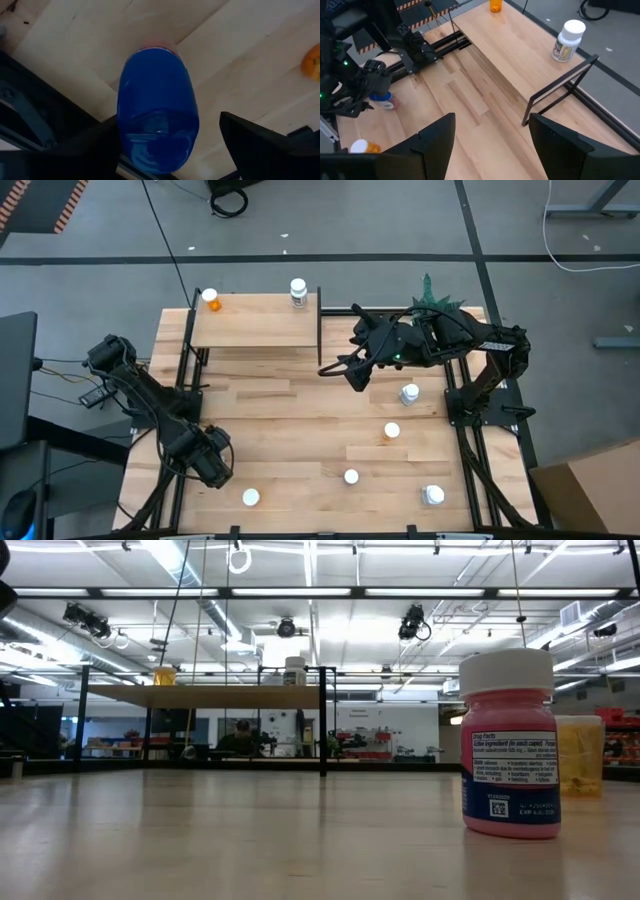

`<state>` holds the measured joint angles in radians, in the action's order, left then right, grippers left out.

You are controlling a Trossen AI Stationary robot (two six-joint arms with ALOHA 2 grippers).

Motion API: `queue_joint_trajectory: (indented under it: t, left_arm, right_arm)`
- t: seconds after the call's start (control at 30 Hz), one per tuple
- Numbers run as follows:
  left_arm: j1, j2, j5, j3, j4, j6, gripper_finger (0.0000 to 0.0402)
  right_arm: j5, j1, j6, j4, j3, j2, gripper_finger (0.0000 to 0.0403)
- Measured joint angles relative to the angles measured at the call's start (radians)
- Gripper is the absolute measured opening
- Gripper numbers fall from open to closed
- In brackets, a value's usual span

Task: Pick and place medicine bottles onto shelf by color
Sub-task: Put the blue pill bottle on the shelf

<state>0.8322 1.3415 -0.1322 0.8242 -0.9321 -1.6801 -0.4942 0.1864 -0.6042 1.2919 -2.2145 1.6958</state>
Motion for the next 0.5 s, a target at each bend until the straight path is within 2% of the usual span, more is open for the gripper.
queue_joint_trajectory:
  t: [0.3,0.5]
  left_arm:
    - [-0.004,0.000,0.015,0.000,0.000,0.005,0.0241]
    - [-0.071,-0.003,0.010,0.001,0.003,0.070,0.0192]
  right_arm:
    - [-0.011,-0.001,0.027,0.000,0.000,0.000,0.0261]
    - [-0.027,-0.001,0.054,0.000,0.000,0.000,0.0261]
